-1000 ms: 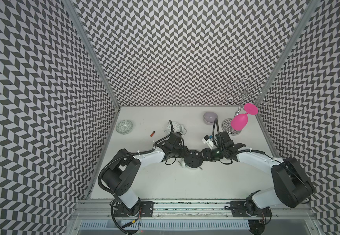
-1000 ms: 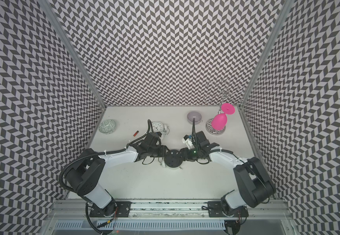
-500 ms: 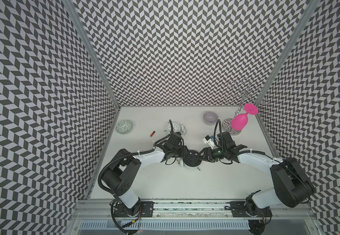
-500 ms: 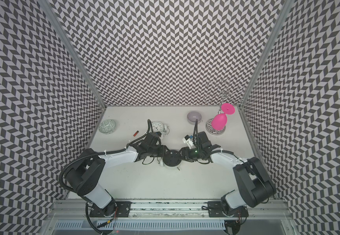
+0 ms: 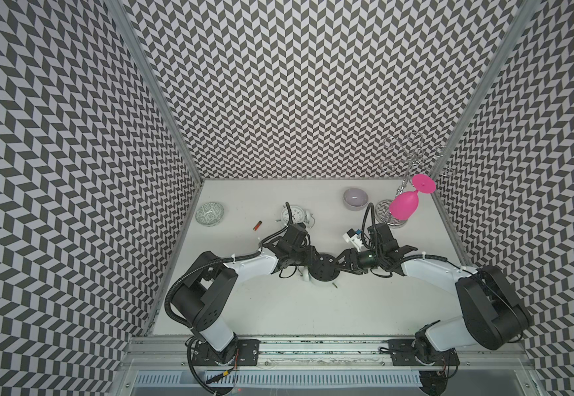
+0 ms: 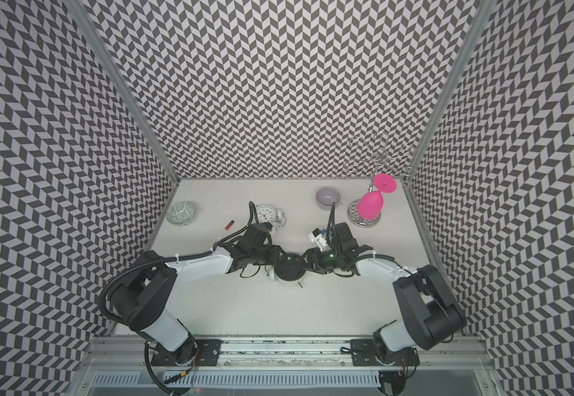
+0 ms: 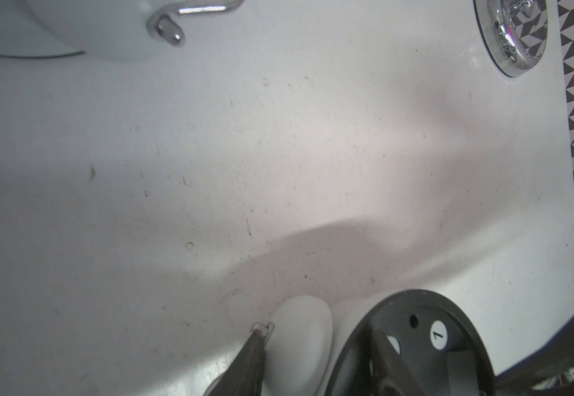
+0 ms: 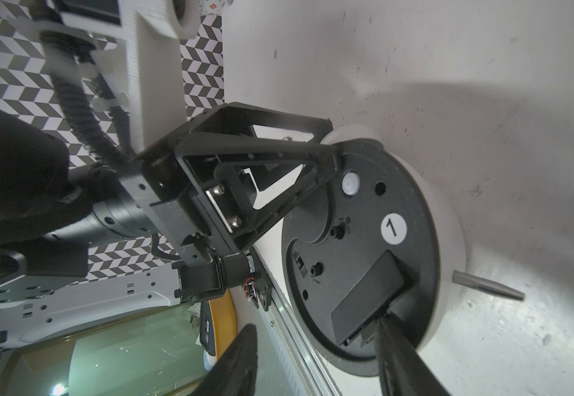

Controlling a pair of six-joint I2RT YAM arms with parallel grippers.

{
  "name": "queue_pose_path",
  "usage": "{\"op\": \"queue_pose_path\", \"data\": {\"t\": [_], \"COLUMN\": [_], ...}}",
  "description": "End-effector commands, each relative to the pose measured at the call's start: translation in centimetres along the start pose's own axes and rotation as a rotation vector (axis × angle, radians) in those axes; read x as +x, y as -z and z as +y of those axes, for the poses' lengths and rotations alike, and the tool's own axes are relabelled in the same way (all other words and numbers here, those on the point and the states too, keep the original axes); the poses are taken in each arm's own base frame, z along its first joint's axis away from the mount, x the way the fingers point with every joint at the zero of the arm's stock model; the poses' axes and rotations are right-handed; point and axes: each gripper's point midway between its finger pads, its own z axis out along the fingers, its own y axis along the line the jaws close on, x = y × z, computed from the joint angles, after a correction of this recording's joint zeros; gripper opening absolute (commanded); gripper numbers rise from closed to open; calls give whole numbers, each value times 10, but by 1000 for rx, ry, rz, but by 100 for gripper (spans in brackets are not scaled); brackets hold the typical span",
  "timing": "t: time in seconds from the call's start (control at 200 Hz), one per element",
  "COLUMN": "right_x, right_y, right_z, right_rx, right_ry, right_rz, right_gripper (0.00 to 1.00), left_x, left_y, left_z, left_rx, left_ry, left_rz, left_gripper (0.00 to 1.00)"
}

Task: Insert the battery into the alarm
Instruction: Remove the cover from the alarm.

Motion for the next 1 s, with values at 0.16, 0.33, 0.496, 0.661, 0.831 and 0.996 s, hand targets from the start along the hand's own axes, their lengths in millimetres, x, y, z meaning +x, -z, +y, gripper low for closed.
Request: {"op": "queue_pose_path", "data": {"t": [0.16, 0.33, 0.496, 0.661, 0.831, 0.996], "right_x": [-1, -4, -5, -11, -30, -34], "right_y": [2, 5, 4, 6, 20, 24], "right_z": [31, 39, 40, 41, 14, -6], "right_rx": [-132, -160, -166, -132, 128, 370], "right_ry": [23, 36, 33, 61, 108, 149], "right_rz": [-4, -15, -14, -41, -157, -189], "right_gripper": [55, 55, 55, 55, 53, 50], "left_x": [72, 74, 74, 74, 68, 57], "left_y": [-8, -7, -6, -6, -5, -1], "left_z": [41, 42, 42, 42, 40, 27], "left_rx": [-146, -145, -142, -144, -140, -96], "left_ry": [52, 54, 55, 54, 45, 30], "left_rz": [214, 214, 211, 209, 198, 169], "left_gripper": [49, 49, 48, 49, 49, 53]}}
